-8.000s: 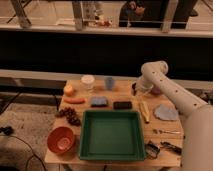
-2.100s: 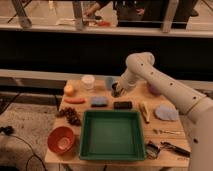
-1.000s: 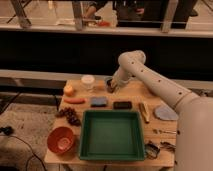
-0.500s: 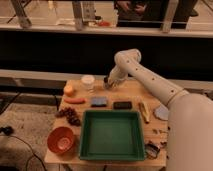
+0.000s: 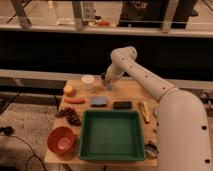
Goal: Stack cups into tray
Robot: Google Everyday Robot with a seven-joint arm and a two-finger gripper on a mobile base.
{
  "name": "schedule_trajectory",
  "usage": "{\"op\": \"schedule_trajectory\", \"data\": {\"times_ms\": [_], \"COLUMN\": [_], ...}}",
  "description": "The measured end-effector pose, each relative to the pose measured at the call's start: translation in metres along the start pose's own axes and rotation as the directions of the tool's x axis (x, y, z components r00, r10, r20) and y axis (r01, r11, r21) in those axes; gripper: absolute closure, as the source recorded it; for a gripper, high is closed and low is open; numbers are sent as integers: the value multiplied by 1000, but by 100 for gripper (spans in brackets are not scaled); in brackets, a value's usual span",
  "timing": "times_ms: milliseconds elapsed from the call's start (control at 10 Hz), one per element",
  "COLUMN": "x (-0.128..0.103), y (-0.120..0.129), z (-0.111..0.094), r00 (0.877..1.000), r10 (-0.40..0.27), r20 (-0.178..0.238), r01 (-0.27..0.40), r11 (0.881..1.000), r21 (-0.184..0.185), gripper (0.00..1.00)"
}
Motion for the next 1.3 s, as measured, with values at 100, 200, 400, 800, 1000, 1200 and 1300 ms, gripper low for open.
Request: {"op": "schedule_trajectory", "data": {"times_ms": [100,200,400,800,1000,1200,1300], "x": [5,9,14,34,39,47,48], "y": [-5,-9,-16,-16,-16,-13,-13], "z": [2,3,5,13,17,21,23], "r00": [1000,1000,999,998,997,995,995], "r10": [-8,-13,-23,-20,-18,-18,-20], "r20": [-11,-18,-31,-64,-74,-94,-99], "r01": [8,13,23,19,17,15,17], "r11": [1000,1000,1000,1000,1000,999,999], "r21": [2,3,4,-12,-21,-35,-38], "gripper": [100,100,100,100,100,100,100]}}
